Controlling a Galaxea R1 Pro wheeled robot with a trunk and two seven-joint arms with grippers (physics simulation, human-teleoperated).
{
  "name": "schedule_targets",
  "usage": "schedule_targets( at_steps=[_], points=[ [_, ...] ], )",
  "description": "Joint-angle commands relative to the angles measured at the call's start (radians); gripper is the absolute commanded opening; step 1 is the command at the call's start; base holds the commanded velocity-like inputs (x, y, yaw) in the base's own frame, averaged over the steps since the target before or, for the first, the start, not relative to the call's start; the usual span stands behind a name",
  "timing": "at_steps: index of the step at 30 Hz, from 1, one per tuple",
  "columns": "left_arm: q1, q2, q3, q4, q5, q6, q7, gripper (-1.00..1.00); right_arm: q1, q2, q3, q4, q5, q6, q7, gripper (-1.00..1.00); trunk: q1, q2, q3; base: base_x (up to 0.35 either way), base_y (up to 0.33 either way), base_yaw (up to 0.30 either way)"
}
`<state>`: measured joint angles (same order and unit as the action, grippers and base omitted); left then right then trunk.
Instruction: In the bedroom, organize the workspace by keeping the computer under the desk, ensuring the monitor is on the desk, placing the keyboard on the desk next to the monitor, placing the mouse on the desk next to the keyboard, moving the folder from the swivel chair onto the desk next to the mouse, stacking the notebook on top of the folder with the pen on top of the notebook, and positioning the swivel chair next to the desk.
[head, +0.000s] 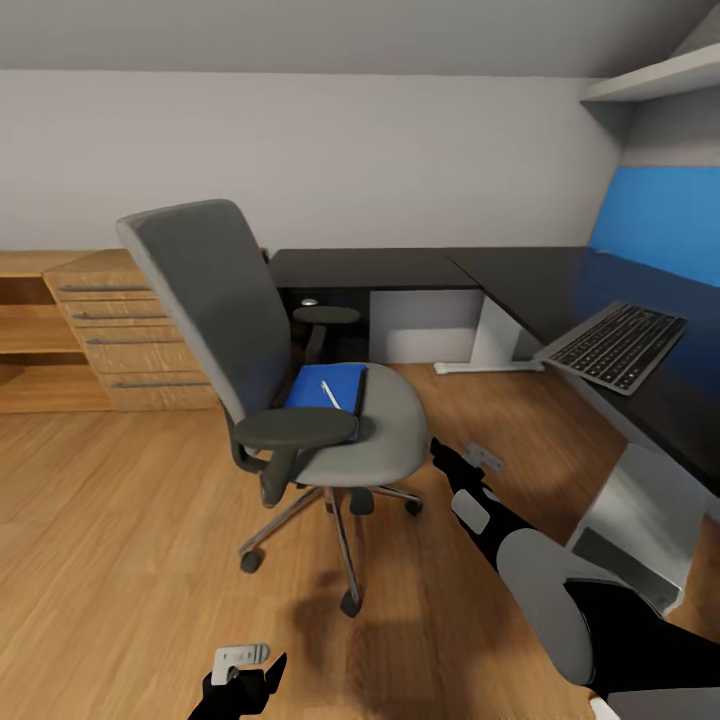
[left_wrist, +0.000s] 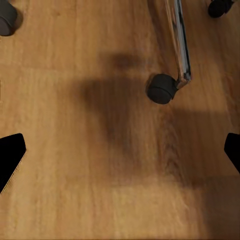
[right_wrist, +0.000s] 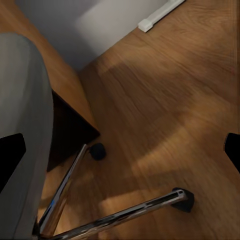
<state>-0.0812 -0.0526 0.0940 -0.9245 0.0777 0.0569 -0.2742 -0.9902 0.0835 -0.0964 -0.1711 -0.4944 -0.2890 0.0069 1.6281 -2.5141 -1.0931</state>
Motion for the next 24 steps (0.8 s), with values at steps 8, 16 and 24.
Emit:
schedule_targets(
  at_steps=[8, 16, 24],
  points=[
    [0.0, -0.001, 0.004, 0.0, 0.008, 0.006, -0.008, 1.0, -0.001, 0.001, -0.008, 0.001, 0.003, -0.002, 0.001, 1.0, 0.0, 0.0, -0.001, 0.001, 0.188, -0.056],
    [0.0, -0.001, 0.004, 0.0, 0.007, 0.006, -0.008, 1.0, -0.001, 0.0, -0.008, 0.001, 0.003, -0.002, 0.001, 1.0, 0.0, 0.0, -0.001, 0.114, 0.176, -0.005],
    [0.0, -0.001, 0.004, 0.0, 0.007, 0.006, -0.008, 1.0, -0.001, -0.001, -0.008, 0.001, 0.003, -0.002, -0.001, 1.0, 0.0, 0.0, -0.001, 0.019, 0.012, 0.0]
  ],
)
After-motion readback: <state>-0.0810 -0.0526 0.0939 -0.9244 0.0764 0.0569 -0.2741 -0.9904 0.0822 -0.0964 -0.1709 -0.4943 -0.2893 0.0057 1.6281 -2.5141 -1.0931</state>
